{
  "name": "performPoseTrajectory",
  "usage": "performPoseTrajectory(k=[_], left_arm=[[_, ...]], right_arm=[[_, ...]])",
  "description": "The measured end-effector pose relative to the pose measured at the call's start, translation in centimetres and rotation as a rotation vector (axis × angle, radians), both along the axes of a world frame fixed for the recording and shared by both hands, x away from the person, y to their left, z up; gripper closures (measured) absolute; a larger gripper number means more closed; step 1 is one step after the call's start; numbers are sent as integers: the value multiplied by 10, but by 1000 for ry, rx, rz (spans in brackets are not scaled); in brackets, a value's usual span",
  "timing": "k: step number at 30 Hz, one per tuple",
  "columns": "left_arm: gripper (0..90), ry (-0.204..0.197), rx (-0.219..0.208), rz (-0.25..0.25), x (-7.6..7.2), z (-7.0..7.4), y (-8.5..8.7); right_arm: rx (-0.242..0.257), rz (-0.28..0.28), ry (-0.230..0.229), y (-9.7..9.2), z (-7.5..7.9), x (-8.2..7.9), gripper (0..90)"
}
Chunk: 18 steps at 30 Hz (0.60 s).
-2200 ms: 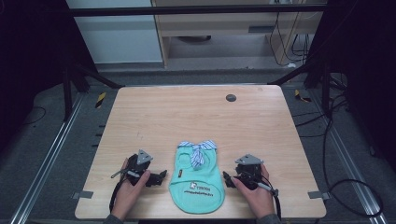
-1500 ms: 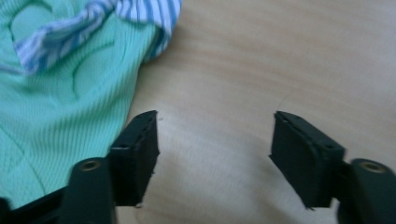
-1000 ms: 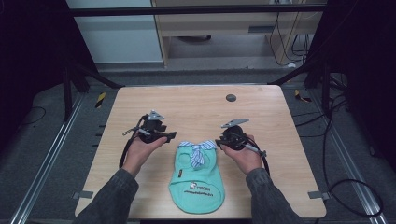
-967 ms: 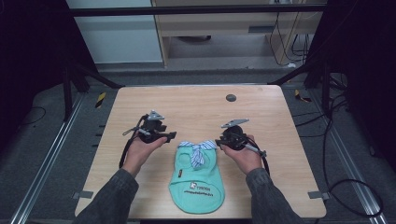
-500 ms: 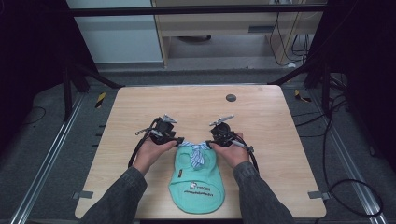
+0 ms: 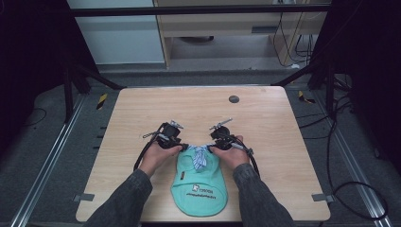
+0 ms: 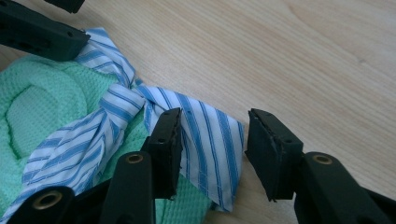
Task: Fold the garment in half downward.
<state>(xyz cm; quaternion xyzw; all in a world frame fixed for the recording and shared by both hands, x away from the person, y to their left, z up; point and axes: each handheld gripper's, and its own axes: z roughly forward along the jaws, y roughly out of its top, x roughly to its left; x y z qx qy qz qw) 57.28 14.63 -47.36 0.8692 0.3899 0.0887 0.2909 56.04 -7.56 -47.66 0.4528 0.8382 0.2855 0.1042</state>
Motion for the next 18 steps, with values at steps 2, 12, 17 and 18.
performPoseTrajectory(k=[2,12,17,18], left_arm=[[524,6,0,0,-1,-3,0],[524,11,0,-4,-2,-8,0],[514,1,8,-11,-4,-8,-1],[515,-5,12,-17,-5,-8,-2]], right_arm=[[-3,0,7,1,-2,-1,534],[-7,0,22,0,-6,-1,519],[-10,1,19,1,-6,-2,527],[-17,11,7,1,-6,-3,571]])
